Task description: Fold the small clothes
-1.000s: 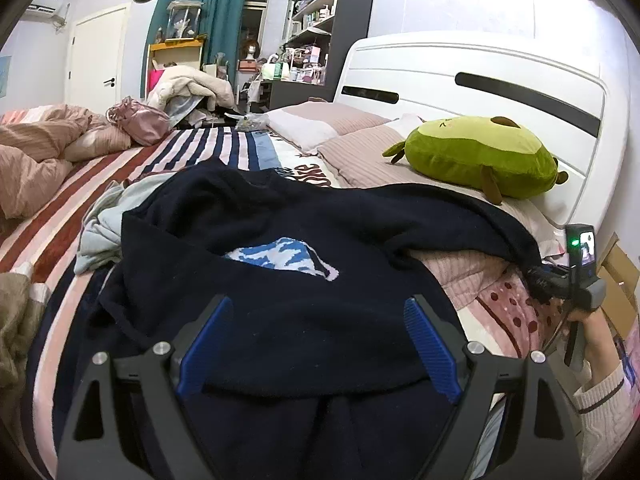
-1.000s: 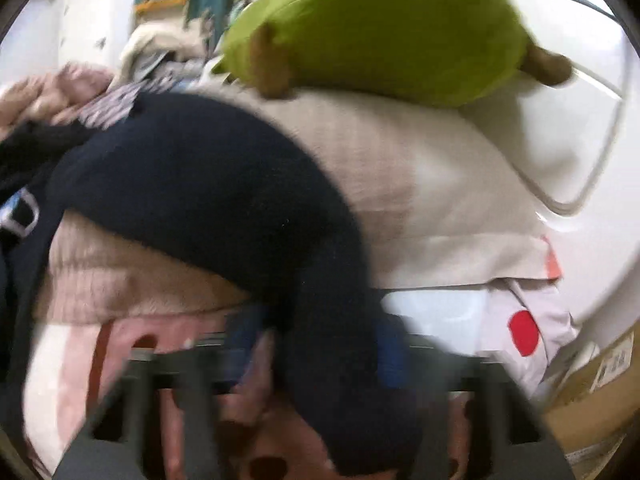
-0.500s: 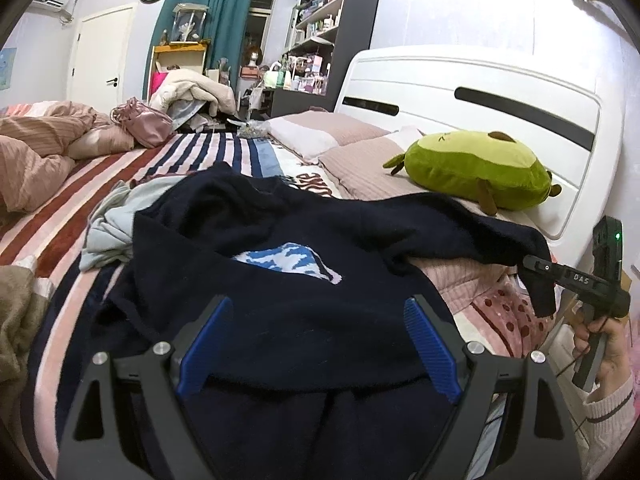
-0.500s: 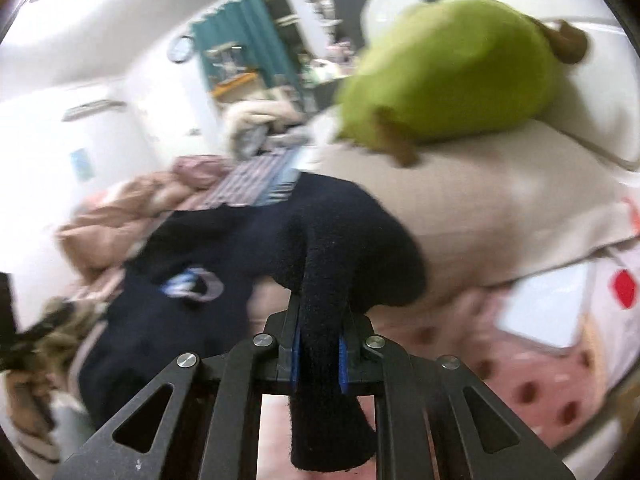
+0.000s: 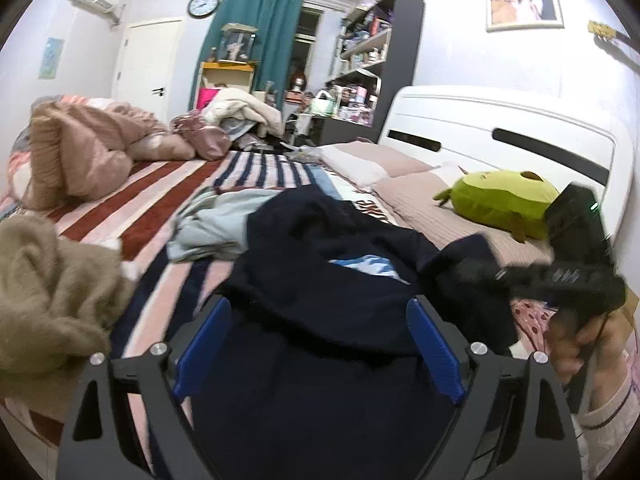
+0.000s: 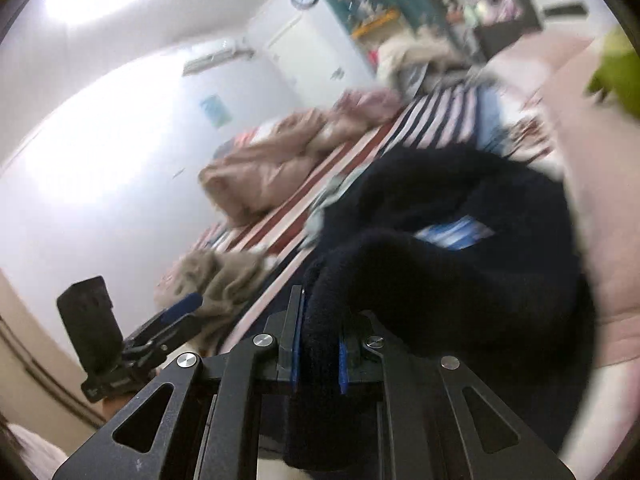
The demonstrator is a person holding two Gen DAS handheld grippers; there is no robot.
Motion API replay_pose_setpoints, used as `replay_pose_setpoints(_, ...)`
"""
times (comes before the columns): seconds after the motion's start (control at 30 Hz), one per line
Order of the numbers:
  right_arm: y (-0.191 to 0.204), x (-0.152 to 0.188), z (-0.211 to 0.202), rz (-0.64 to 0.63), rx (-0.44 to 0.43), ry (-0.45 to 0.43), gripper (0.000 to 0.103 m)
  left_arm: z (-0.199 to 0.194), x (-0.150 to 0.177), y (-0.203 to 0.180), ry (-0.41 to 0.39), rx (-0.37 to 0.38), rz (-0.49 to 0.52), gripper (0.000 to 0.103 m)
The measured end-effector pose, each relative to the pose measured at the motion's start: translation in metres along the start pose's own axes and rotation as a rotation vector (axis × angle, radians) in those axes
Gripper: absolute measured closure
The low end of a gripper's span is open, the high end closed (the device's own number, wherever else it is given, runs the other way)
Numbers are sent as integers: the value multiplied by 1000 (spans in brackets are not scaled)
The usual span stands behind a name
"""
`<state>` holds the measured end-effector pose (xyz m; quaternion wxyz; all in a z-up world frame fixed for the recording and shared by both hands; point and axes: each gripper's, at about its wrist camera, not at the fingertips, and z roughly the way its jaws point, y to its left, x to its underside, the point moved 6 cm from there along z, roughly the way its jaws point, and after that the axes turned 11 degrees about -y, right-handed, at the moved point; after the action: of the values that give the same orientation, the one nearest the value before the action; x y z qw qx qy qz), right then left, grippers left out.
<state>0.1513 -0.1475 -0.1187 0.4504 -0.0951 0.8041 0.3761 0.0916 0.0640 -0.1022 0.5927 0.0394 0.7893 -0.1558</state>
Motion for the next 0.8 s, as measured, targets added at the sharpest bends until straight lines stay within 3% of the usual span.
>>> replay_pose_setpoints(0.13,3,46,63,53,5,148,89,-6,9,29,19,-34,-33,15)
replay_pose_setpoints(0.2,-1,68,84,74,12,212,70,-6,15,38,34,-36,-50,15)
replay_pose_setpoints(0.3,-1,85,89,61,31,264,59,1,26,40,65,-5,-77,15)
replay_pose_setpoints(0.43,5,77,53,-4,50,216,55,19,46,27,119,61,-89,15)
replay_pose_setpoints(0.57,-12,53,4,-76,181,117,46,37,68,13,193,102,-100,16)
replay_pose_setpoints(0.67,-33,43,-34,-81,249,57,43,52,86,-3,251,171,-136,23)
replay_pose_setpoints(0.7,-39,41,-44,-66,254,40,43,59,93,-6,269,174,-149,26)
replay_pose_setpoints(0.77,-48,42,-57,-31,254,15,43,70,103,-7,304,148,-196,43)
replay_pose_setpoints(0.8,-50,44,-58,-18,252,8,43,73,106,-8,317,144,-212,56)
